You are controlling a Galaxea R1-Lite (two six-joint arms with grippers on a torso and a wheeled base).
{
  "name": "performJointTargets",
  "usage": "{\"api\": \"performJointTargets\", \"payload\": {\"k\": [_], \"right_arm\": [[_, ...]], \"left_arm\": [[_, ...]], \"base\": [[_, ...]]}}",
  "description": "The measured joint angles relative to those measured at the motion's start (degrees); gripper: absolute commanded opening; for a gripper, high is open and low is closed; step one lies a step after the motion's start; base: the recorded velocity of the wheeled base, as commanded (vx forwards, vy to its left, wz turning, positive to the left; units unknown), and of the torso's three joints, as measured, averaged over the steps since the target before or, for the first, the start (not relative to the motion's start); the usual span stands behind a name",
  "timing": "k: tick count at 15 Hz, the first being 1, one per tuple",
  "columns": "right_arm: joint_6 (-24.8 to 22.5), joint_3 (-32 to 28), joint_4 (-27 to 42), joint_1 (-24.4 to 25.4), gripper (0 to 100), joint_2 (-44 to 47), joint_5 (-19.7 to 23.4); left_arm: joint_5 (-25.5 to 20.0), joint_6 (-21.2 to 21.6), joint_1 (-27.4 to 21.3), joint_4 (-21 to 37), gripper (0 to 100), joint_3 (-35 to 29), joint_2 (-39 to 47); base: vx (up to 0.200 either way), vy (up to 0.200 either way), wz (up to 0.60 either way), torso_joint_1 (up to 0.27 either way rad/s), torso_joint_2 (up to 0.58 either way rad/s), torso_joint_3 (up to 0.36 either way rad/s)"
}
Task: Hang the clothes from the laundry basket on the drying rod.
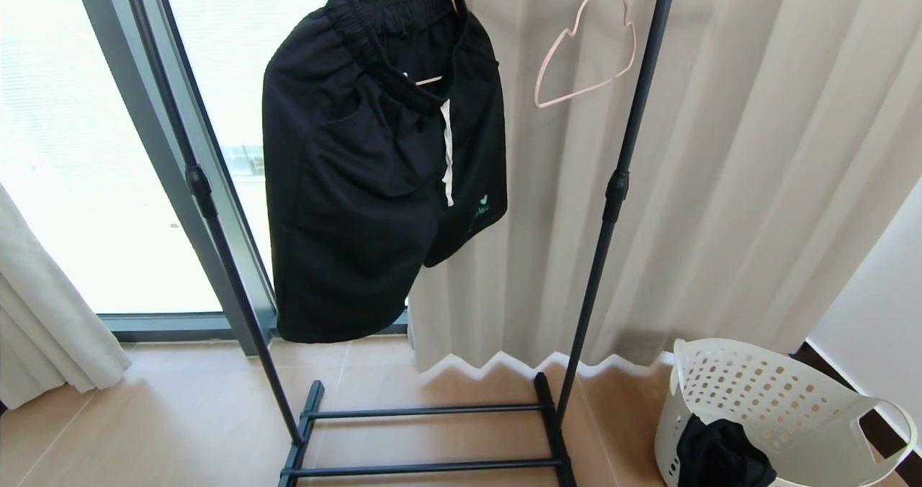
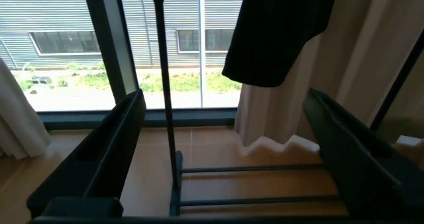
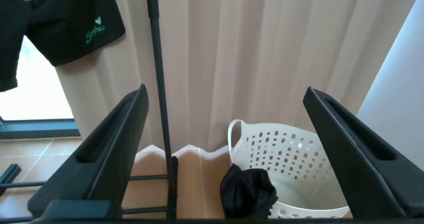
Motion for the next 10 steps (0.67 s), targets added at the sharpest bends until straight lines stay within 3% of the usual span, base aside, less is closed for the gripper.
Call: {"api": "performJointTargets", "payload": {"k": [8, 10], "right_arm": [[0.0, 0.0, 0.07, 0.02, 100, 0.0, 0.0], [0.0, 0.0, 0.02, 0.02, 100, 0.0, 0.02]], "left_arm": [[0.0, 0.05, 0.0, 0.0, 100, 0.0, 0.0], [0.0, 0.07, 0.0, 0.01, 100, 0.0, 0.0]], "base": [[0.0, 0.0, 0.0, -0.002, 0.11, 0.11], [0.0, 0.0, -0.6, -0.005, 0.03, 0.039]]}}
